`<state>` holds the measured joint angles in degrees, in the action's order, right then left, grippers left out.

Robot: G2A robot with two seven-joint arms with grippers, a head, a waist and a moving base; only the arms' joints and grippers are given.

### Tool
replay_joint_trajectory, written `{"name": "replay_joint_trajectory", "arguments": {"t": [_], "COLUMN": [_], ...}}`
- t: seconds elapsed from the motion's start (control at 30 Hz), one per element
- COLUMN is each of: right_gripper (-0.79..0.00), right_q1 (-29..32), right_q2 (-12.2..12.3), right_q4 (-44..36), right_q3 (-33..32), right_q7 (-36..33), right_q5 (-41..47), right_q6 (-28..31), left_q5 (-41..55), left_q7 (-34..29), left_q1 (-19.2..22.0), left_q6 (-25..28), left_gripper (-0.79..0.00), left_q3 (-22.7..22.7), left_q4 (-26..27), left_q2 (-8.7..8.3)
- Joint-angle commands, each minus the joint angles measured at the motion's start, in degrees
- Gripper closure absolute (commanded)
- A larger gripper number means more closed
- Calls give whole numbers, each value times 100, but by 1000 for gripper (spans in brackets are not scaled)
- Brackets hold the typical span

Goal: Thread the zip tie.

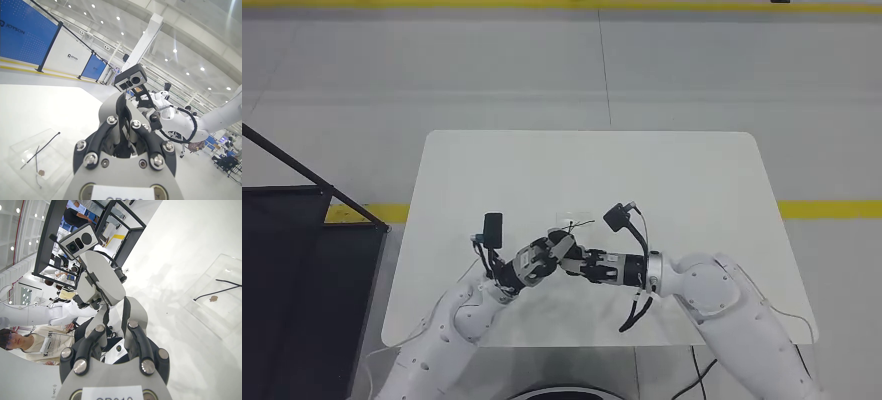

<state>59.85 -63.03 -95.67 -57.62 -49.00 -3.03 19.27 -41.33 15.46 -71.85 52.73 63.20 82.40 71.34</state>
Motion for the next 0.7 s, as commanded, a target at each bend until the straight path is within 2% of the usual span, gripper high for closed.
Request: {"name": "replay_joint_trajectory", "arguments": {"t": [0.0, 0.5, 0.53, 0.57, 0.63, 0.67], "right_gripper": [0, 0, 0, 0, 0, 0], "right_q1": [4, 16, 17, 18, 26, 31], "right_q2": [0, 1, 2, 2, 4, 5], "right_q4": [-1, -6, -8, -12, -22, -30], "right_q3": [-4, -26, -28, -32, -36, -41], "right_q7": [1, -24, -30, -25, -26, -22], "right_q5": [-1, -13, -20, -23, -43, -53], "right_q6": [6, 34, 35, 40, 45, 39], "left_q5": [-5, -7, -4, -3, 5, 11], "left_q7": [-1, 4, 1, -3, -10, -17], "left_q1": [1, 3, 3, 3, 0, -1], "left_q6": [-5, 23, 24, 25, 29, 30], "left_gripper": [0, 0, -74, -286, -394, -619], "left_q3": [3, 45, 47, 49, 53, 55], "left_q4": [-8, -58, -59, -60, -61, -61], "left_q2": [5, 43, 45, 48, 52, 54]}}
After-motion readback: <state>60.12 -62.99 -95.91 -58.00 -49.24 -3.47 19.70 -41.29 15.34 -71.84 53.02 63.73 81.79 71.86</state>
